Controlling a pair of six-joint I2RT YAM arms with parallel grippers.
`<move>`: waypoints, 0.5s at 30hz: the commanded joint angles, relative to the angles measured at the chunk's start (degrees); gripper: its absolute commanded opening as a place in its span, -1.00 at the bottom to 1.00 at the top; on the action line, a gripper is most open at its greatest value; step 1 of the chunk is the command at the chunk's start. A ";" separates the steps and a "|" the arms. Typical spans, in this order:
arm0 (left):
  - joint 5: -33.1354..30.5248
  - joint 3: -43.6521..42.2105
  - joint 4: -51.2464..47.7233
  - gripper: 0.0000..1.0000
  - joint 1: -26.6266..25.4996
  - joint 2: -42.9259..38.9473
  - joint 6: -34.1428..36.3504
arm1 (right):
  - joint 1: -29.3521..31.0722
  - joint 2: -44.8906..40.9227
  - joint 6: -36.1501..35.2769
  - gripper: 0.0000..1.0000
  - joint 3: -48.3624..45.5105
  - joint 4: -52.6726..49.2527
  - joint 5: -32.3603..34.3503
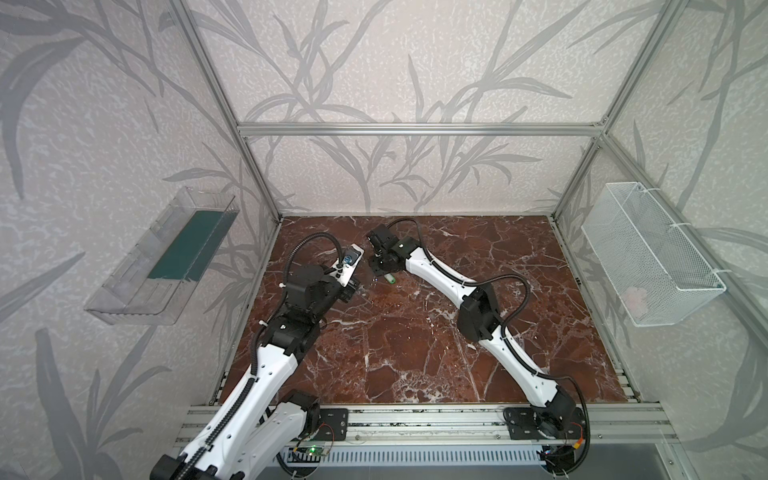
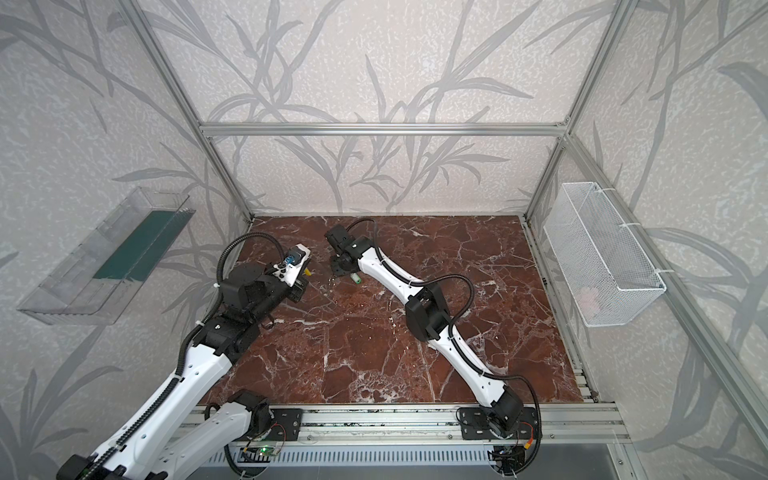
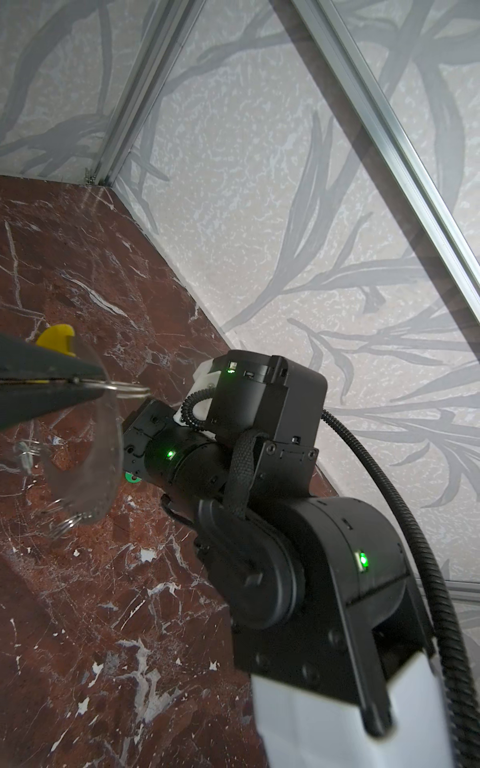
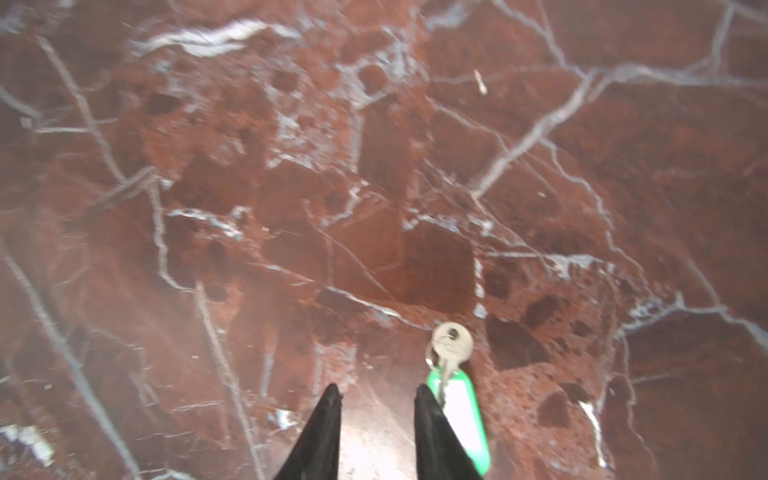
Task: Put the keys on the keyring
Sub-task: 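Release the plate with the right gripper and move it over the green-tagged key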
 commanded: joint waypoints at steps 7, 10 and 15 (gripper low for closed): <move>-0.71 1.49 0.30 -1.00 0.21 -1.92 1.04 | -1.09 2.40 -0.33 -0.54 3.30 -10.45 -1.42; -0.71 1.57 0.30 -1.00 0.21 -1.81 1.10 | -1.31 3.81 -2.02 -0.54 6.83 -13.80 -1.12; -0.74 1.25 0.98 -1.00 0.16 -2.47 1.02 | -1.27 1.81 -7.94 -0.46 4.93 -14.67 -2.46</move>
